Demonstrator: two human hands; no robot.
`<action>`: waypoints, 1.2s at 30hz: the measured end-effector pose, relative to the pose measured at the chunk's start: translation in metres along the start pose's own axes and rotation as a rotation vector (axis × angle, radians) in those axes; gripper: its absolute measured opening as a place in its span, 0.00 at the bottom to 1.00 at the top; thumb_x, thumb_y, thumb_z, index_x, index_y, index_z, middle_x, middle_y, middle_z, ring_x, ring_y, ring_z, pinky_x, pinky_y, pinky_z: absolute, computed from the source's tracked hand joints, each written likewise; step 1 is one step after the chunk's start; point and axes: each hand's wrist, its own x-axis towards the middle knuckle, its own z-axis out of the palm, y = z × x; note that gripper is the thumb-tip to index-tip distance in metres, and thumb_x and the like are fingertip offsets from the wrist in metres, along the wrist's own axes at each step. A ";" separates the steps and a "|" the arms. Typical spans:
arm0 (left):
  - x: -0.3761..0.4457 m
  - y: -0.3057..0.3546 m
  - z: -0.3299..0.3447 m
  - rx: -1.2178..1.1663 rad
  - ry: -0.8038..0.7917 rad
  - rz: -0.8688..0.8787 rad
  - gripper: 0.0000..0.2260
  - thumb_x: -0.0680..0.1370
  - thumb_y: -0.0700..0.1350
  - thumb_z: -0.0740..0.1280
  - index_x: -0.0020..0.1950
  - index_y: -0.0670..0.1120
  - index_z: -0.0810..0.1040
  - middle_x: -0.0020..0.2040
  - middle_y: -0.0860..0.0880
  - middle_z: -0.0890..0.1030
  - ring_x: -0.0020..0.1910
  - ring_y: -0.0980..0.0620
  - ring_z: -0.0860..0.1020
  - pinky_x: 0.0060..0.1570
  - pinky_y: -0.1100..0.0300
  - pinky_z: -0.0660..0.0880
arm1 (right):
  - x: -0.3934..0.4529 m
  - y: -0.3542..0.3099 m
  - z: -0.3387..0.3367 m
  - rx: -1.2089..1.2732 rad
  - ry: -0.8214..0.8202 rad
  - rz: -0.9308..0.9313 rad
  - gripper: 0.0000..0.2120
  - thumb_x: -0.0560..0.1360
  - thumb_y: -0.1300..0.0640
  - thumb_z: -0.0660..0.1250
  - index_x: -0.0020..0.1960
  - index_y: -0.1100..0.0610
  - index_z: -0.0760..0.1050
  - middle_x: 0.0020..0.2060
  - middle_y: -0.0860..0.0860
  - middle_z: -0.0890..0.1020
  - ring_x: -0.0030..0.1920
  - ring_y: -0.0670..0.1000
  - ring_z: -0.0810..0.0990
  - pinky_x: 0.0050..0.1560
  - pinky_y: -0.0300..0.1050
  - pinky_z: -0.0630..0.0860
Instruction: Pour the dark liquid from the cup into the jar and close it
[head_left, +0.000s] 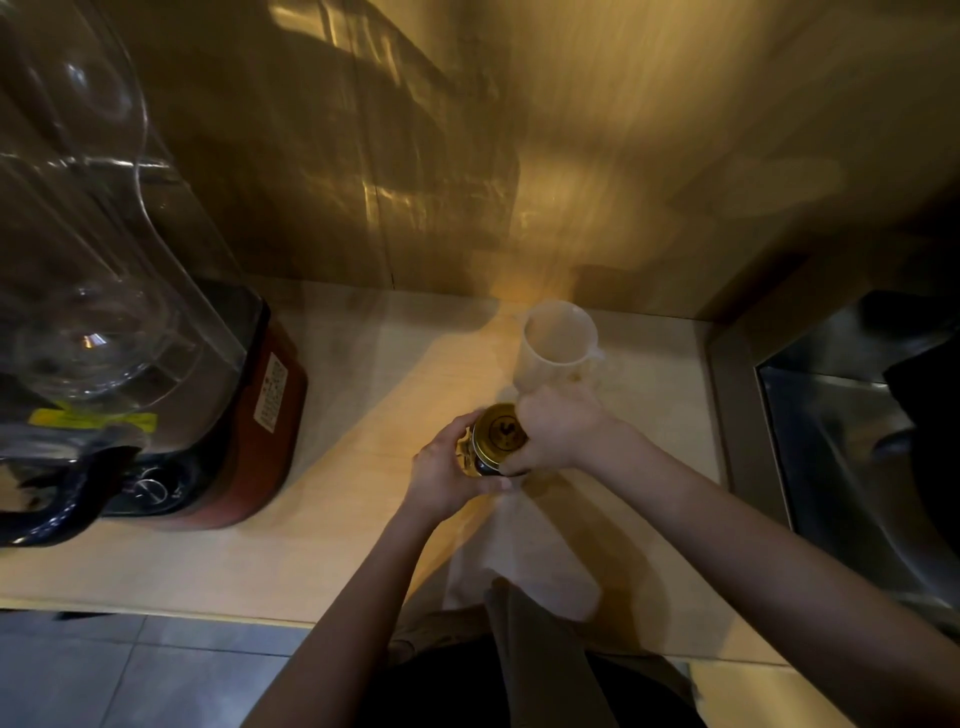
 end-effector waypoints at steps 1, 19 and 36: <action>0.000 0.000 0.000 0.001 -0.002 0.000 0.43 0.53 0.64 0.72 0.66 0.56 0.66 0.64 0.51 0.76 0.63 0.50 0.74 0.62 0.45 0.71 | -0.003 -0.001 -0.005 -0.014 0.015 0.033 0.28 0.68 0.32 0.64 0.49 0.58 0.75 0.39 0.52 0.75 0.42 0.53 0.75 0.41 0.45 0.71; 0.000 0.005 -0.004 0.042 -0.012 -0.004 0.43 0.53 0.64 0.71 0.67 0.54 0.66 0.63 0.50 0.76 0.62 0.50 0.74 0.61 0.47 0.72 | 0.006 0.010 0.028 0.092 0.122 -0.189 0.43 0.68 0.39 0.69 0.75 0.53 0.55 0.65 0.54 0.69 0.64 0.56 0.68 0.64 0.51 0.65; 0.006 0.004 -0.009 0.018 -0.121 0.000 0.39 0.61 0.48 0.78 0.68 0.51 0.65 0.60 0.55 0.73 0.64 0.49 0.72 0.60 0.61 0.67 | -0.007 -0.005 0.071 0.523 0.400 0.046 0.40 0.68 0.39 0.69 0.74 0.52 0.59 0.63 0.52 0.70 0.65 0.52 0.66 0.63 0.47 0.64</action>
